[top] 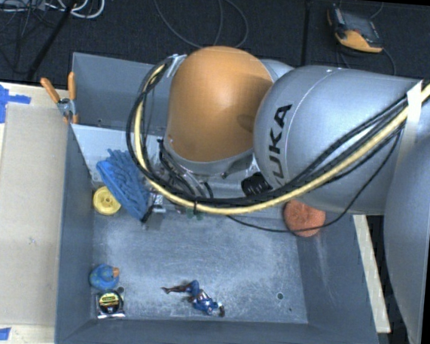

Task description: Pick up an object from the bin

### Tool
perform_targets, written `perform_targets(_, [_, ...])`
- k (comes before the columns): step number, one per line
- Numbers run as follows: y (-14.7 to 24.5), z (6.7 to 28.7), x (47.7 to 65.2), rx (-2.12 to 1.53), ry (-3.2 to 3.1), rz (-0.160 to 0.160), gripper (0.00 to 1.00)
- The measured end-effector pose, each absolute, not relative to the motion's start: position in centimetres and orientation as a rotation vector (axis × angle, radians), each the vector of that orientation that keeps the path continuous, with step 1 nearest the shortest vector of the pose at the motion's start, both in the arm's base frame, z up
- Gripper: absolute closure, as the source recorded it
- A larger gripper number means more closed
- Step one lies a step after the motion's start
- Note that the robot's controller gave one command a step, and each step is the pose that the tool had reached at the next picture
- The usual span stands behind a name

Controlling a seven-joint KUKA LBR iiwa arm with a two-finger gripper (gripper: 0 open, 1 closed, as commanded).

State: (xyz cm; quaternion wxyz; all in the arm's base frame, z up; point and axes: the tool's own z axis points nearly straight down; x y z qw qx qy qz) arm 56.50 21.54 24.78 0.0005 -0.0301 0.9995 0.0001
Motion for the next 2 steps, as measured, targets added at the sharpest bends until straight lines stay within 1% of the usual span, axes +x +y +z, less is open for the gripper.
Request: perform_targets(2, [21.53, 24.78, 56.50, -0.094, 3.139, 0.000, 1.00])
